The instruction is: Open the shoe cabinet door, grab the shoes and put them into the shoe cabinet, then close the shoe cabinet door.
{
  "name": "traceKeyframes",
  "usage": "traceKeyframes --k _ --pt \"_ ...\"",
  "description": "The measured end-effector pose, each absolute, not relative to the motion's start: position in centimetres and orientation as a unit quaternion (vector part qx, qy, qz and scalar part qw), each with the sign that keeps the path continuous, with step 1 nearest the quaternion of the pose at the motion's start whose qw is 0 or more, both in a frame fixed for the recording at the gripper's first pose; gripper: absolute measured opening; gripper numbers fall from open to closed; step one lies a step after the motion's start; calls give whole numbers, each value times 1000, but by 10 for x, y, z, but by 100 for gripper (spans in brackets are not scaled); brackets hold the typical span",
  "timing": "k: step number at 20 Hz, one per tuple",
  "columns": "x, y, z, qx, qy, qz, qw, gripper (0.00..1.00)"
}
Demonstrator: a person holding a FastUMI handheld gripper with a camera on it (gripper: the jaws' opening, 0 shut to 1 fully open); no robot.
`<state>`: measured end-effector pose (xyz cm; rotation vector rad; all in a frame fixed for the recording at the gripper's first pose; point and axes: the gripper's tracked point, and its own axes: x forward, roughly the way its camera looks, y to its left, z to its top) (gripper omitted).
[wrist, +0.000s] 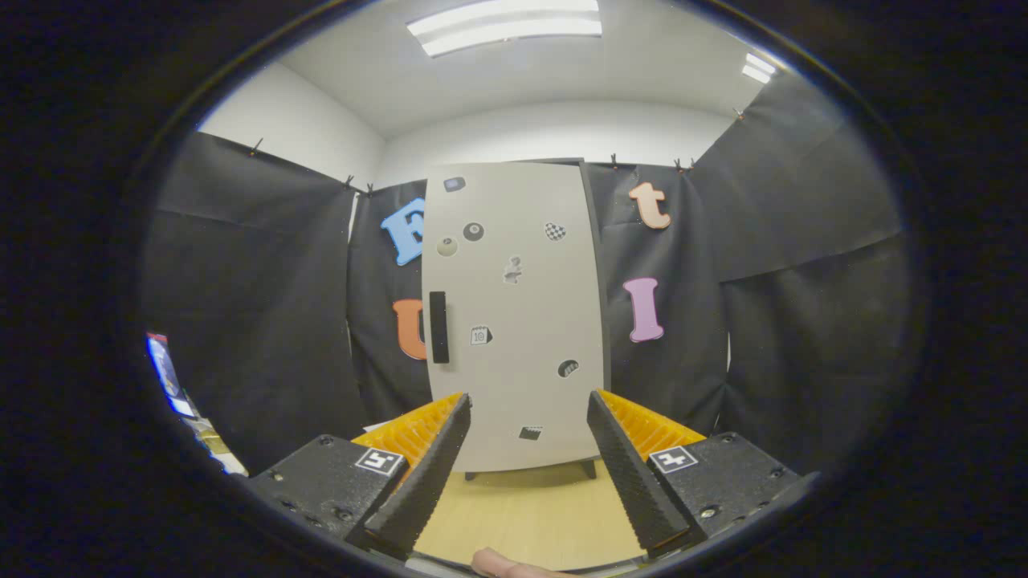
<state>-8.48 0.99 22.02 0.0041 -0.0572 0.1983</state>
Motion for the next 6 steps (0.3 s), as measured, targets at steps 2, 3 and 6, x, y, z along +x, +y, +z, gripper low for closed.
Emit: traceKeyframes --k 2,3,6 --pt "-89 5 220 7 -22 101 995 96" --pt "-90 -1 220 8 -23 95 995 96" --pt "-92 -14 223 8 -35 75 997 96"
